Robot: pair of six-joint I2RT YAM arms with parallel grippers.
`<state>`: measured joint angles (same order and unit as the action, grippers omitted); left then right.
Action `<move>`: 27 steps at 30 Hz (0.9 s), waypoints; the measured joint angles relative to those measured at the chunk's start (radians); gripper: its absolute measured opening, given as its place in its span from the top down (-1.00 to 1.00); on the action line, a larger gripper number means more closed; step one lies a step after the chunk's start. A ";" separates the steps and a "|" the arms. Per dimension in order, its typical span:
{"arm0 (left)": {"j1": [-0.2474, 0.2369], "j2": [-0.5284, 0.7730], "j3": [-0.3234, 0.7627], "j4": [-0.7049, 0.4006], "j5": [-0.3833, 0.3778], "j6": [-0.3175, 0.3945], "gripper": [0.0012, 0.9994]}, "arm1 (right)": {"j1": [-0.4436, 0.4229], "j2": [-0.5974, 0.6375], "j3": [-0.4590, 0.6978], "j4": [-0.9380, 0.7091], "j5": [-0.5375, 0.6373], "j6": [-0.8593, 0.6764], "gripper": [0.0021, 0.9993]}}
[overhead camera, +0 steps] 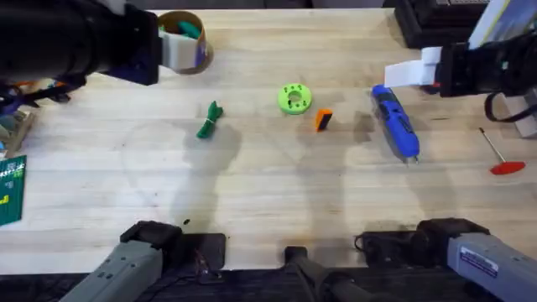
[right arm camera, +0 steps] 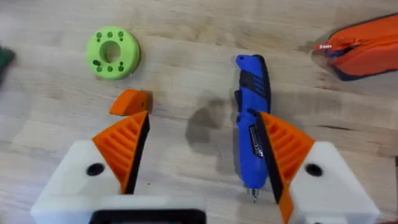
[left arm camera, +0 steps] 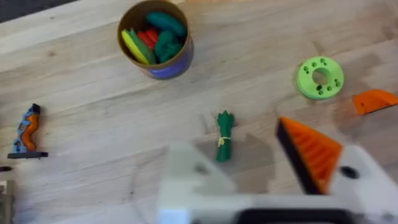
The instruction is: Pick up the gripper from the table and insert it into the empty holder that is missing its gripper. Then pick up a screw, insert it into the mounting hole, and use the screwdriver to tighten it. Finally, clean up the table by picking up the vegetable and placing it into the bucket.
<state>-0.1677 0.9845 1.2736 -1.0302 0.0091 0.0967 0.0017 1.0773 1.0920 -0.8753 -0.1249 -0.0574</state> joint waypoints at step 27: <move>0.003 -0.018 -0.004 0.070 -0.007 -0.003 -0.97 | 0.000 0.000 0.000 0.000 0.000 0.000 -0.96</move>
<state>-0.1647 0.9665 1.2698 -0.9601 0.0025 0.0933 0.0017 1.0771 1.0920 -0.8753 -0.1249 -0.0574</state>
